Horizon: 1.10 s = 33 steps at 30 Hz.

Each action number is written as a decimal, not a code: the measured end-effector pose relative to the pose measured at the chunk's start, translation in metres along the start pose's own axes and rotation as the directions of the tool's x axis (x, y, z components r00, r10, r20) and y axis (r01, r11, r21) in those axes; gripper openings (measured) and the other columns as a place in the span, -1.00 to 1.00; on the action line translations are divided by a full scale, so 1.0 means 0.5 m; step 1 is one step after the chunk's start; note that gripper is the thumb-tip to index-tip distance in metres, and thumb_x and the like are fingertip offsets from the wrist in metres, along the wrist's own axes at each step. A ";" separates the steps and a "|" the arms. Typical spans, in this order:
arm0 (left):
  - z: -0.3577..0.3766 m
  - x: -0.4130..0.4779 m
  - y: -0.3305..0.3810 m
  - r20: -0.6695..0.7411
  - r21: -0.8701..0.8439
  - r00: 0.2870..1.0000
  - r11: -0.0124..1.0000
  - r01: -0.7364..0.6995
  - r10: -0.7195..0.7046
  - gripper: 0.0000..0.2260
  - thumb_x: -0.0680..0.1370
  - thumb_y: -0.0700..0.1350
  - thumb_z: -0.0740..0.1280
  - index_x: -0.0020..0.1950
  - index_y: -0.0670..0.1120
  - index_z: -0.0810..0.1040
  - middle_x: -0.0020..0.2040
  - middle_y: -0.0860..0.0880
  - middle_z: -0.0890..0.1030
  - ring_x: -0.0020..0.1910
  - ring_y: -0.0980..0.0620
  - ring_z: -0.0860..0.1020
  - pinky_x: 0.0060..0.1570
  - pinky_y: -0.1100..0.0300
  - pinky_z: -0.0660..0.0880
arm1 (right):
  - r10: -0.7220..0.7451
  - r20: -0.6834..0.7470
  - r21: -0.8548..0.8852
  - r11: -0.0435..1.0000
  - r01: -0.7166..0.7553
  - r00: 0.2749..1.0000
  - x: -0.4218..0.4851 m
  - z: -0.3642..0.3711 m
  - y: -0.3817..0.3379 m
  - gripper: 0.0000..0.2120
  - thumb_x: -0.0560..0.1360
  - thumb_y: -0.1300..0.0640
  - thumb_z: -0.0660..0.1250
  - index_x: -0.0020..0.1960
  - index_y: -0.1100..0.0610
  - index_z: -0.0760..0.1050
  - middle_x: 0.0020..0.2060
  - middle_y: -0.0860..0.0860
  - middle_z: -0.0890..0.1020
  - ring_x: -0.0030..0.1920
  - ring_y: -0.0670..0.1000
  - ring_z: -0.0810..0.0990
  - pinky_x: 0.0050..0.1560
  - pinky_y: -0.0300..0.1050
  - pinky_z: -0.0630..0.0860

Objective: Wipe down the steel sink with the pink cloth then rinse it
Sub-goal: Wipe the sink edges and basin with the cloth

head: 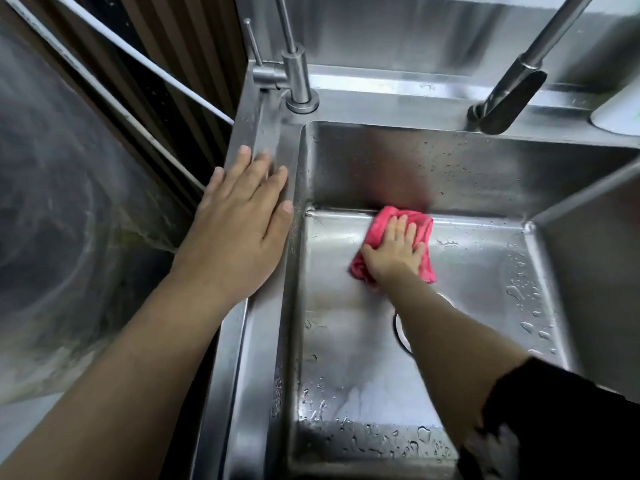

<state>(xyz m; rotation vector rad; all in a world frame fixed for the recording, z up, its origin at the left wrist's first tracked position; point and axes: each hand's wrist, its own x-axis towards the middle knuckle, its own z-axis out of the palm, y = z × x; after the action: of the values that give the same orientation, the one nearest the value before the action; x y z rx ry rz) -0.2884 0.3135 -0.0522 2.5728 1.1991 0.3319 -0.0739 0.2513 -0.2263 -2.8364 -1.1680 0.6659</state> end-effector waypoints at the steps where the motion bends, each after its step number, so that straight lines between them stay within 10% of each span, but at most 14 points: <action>1: -0.001 0.000 0.000 -0.009 0.004 1.000 1.000 -0.003 0.003 -0.46 0.56 0.08 -0.08 0.48 -0.10 0.24 0.54 -0.06 0.16 0.53 0.02 -0.03 0.43 0.12 -0.18 | 0.014 -0.001 0.037 0.999 -0.014 1.000 -0.003 0.012 -0.039 -0.22 0.50 -0.13 0.12 0.53 0.14 -0.21 0.53 0.06 -0.18 0.52 0.09 -0.23 0.47 0.14 -0.21; 5: -0.003 -0.003 0.003 0.007 0.012 1.000 1.000 0.015 -0.015 -0.46 0.55 0.08 -0.08 0.49 -0.08 0.21 0.54 -0.03 0.12 0.53 0.05 -0.06 0.43 0.15 -0.21 | -0.247 0.042 0.000 0.969 0.247 0.968 -0.026 0.041 -0.113 -0.24 0.52 -0.16 0.09 0.53 0.08 -0.22 0.53 0.02 -0.22 0.51 0.07 -0.27 0.45 0.14 -0.30; 12: -0.017 -0.008 0.016 -0.014 -0.016 0.999 0.999 0.046 -0.046 -0.47 0.54 0.04 -0.03 0.47 -0.11 0.26 0.53 -0.06 0.18 0.53 0.00 -0.02 0.45 0.11 -0.13 | -0.647 0.306 -0.097 0.708 0.699 0.698 -0.157 0.070 -0.026 -0.10 0.40 -0.45 0.00 0.53 0.04 -0.17 0.54 -0.01 -0.12 0.52 0.05 -0.21 0.48 0.13 -0.24; 18: -0.039 -0.145 0.036 0.031 -0.070 0.999 0.997 -0.035 0.037 -0.48 0.58 0.07 -0.02 0.47 -0.15 0.25 0.50 -0.11 0.24 0.51 0.00 0.07 0.47 0.17 -0.04 | -0.814 0.568 -0.126 0.060 0.990 0.122 -0.235 0.085 0.157 -0.24 0.37 -0.30 0.12 0.47 0.05 0.19 0.45 0.03 0.31 0.45 0.10 0.23 0.41 0.12 0.05; 20: -0.044 -0.221 0.045 0.010 -0.049 0.999 0.998 -0.045 0.046 -0.51 0.58 0.02 0.02 0.43 -0.21 0.30 0.46 -0.16 0.30 0.49 -0.05 0.14 0.47 0.12 0.03 | -0.860 0.461 -0.164 0.158 0.974 0.218 -0.176 0.052 0.162 -0.24 0.42 -0.26 0.20 0.50 0.05 0.12 0.48 0.05 0.22 0.48 0.10 0.17 0.45 0.10 0.05; 24: -0.054 -0.340 0.061 -0.005 -0.009 1.000 1.000 0.009 -0.009 -0.53 0.59 0.00 0.05 0.44 -0.22 0.28 0.45 -0.08 0.26 0.49 0.00 0.12 0.48 0.13 0.01 | -0.676 0.371 -0.292 0.566 0.771 0.636 -0.118 0.019 0.101 -0.20 0.48 -0.35 0.06 0.53 -0.02 -0.21 0.53 -0.04 -0.14 0.52 0.01 -0.21 0.48 0.05 -0.23; 26: -0.054 -0.369 0.063 0.009 0.015 0.999 0.999 0.050 -0.050 -0.52 0.60 0.02 0.03 0.45 -0.21 0.26 0.47 -0.08 0.23 0.49 0.02 0.09 0.49 0.18 -0.04 | -0.643 0.333 -0.235 0.653 0.720 0.690 -0.160 0.045 0.078 -0.21 0.46 -0.41 -0.11 0.53 -0.02 -0.22 0.53 -0.08 -0.16 0.51 0.00 -0.23 0.48 0.10 -0.25; 33: -0.032 -0.378 0.066 -0.009 0.034 0.997 0.997 0.076 -0.076 -0.51 0.60 0.01 0.03 0.44 -0.25 0.27 0.49 -0.16 0.19 0.49 -0.04 0.08 0.48 0.16 -0.05 | -0.823 0.561 -0.143 0.008 0.990 0.088 -0.298 0.118 0.102 -0.32 0.52 -0.30 -0.15 0.45 0.08 0.26 0.43 0.04 0.32 0.44 0.14 0.26 0.42 0.15 0.11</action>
<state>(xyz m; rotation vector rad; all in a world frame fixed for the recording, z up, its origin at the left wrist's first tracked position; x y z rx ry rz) -0.3890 0.1497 -0.0426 2.5492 1.3126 0.3081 -0.1567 0.1051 -0.2314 -1.2092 -3.1555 0.6846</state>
